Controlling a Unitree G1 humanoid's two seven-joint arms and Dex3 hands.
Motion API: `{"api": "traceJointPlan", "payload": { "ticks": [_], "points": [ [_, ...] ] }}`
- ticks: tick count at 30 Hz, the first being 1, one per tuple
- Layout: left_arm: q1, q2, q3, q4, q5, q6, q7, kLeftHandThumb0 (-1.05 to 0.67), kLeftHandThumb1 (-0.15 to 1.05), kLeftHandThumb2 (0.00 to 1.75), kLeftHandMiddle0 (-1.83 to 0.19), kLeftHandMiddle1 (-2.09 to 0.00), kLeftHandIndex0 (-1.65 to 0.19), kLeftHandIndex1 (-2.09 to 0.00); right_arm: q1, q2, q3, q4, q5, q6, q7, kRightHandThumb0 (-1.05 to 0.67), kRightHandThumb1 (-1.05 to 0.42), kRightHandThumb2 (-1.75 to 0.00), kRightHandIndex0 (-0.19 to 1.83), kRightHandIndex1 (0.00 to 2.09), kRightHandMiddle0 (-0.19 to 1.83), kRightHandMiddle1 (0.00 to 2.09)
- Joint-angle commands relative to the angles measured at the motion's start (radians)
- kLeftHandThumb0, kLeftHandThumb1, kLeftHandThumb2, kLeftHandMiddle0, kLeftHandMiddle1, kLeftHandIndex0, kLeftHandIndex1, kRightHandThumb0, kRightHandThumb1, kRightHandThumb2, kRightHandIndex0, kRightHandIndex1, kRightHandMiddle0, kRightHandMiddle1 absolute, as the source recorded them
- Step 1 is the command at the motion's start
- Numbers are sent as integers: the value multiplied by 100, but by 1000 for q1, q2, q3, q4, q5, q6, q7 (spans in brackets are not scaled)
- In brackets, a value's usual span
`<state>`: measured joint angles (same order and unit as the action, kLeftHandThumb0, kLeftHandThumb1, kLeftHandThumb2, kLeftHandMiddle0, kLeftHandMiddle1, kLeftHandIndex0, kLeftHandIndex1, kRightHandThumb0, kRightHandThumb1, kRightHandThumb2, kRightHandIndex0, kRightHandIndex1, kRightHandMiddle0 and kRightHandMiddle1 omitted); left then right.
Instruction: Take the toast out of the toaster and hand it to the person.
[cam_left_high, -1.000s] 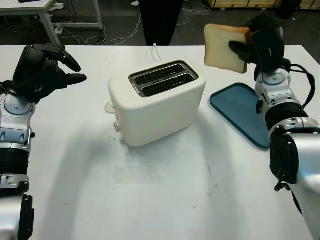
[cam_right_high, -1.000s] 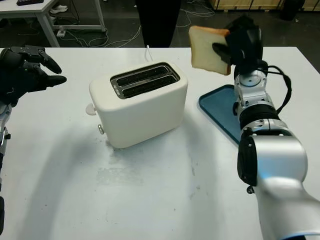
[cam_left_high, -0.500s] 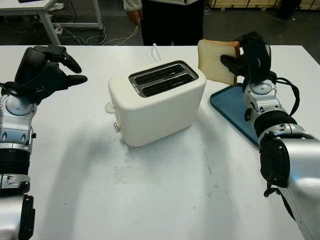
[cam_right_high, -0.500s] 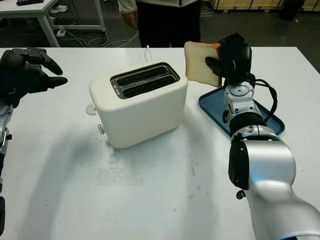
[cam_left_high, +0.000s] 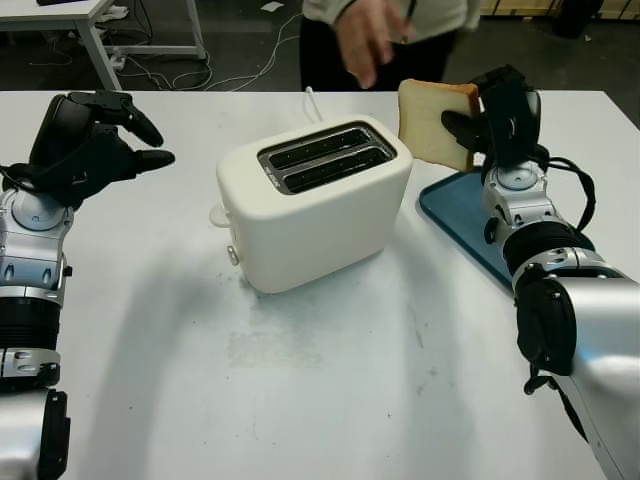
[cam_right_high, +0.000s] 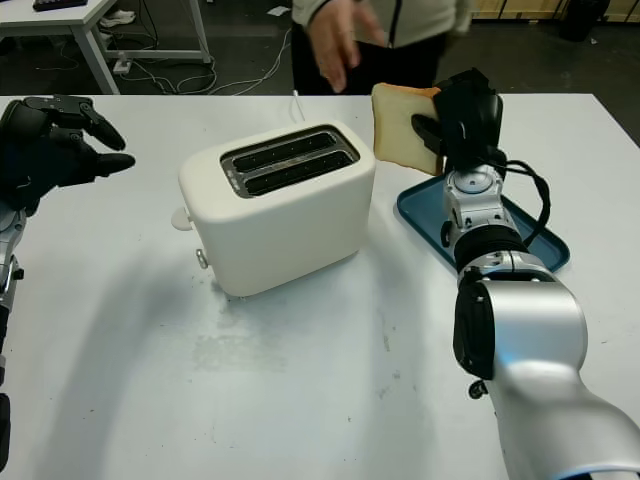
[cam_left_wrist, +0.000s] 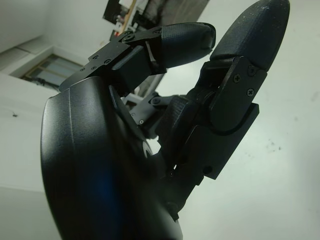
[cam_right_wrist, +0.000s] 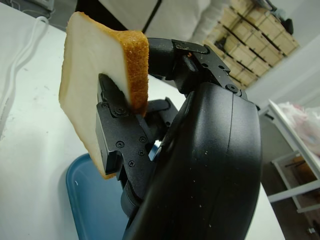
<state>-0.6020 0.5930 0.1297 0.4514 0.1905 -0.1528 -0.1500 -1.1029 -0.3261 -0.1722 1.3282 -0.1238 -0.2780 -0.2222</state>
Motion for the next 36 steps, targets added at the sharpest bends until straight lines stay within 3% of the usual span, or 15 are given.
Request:
{"api": "traceJointPlan", "payload": {
  "ticks": [1,36],
  "points": [
    [9,4,0,-1,-7,-8,3,-105,71,1,-110,-110,-97,-113,-9,6,-5,1,9,1,1,11,-92,-12,70,175,48,175],
    [6,4,1,3,-9,-12,4,-105,72,1,-111,-107,-98,-112,2,2,-13,-2,15,-16,34,6,-92,-11,71,175,48,175]
  ]
}}
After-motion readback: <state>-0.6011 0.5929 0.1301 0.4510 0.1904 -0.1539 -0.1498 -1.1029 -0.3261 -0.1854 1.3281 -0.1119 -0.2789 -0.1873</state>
